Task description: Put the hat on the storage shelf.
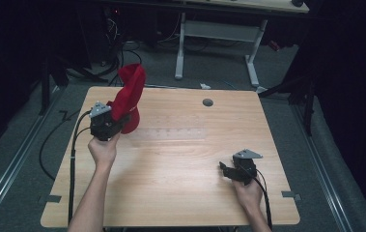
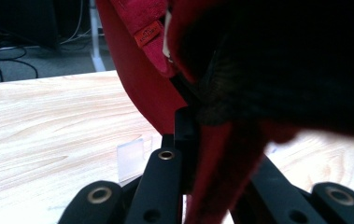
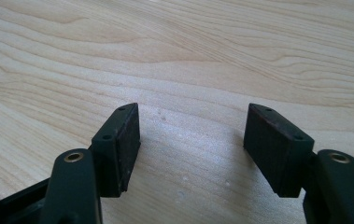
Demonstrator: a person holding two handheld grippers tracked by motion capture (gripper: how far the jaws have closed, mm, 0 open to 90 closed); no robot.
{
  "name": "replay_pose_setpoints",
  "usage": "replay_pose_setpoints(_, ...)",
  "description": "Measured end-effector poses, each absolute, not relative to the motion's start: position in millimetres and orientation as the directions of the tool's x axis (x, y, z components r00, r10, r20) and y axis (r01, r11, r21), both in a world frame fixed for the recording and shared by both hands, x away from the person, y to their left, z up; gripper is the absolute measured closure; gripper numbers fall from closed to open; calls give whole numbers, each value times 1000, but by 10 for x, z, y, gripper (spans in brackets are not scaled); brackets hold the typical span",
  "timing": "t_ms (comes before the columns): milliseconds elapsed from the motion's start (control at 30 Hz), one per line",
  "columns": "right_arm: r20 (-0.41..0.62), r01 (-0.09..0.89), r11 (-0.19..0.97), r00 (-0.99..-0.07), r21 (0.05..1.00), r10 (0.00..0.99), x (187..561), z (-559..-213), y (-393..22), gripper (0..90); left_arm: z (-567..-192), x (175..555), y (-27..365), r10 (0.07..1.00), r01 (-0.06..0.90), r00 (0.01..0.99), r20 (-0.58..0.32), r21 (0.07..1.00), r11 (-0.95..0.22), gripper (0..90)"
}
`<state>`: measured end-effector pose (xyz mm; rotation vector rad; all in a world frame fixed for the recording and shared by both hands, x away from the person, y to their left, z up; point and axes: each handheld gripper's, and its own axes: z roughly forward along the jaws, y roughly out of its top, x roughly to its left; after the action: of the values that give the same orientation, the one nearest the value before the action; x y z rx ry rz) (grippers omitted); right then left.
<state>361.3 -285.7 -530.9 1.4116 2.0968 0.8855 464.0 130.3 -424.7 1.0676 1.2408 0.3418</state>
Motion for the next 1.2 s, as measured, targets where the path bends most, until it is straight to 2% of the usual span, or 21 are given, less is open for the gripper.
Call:
replay_pose_setpoints(400, -19, 634, 267, -369, 726, 929, 3613, -5309, -2856, 364, -4359, 4720, 1237, 759, 315, 318, -568, 818, 481, 854)
replay_pose_setpoints(1200, -18, 635, 266, -368, 725, 930, 3610, -5308, -2854, 362, -4439, 4750, 1212, 751, 311, 285, -596, 798, 516, 852)
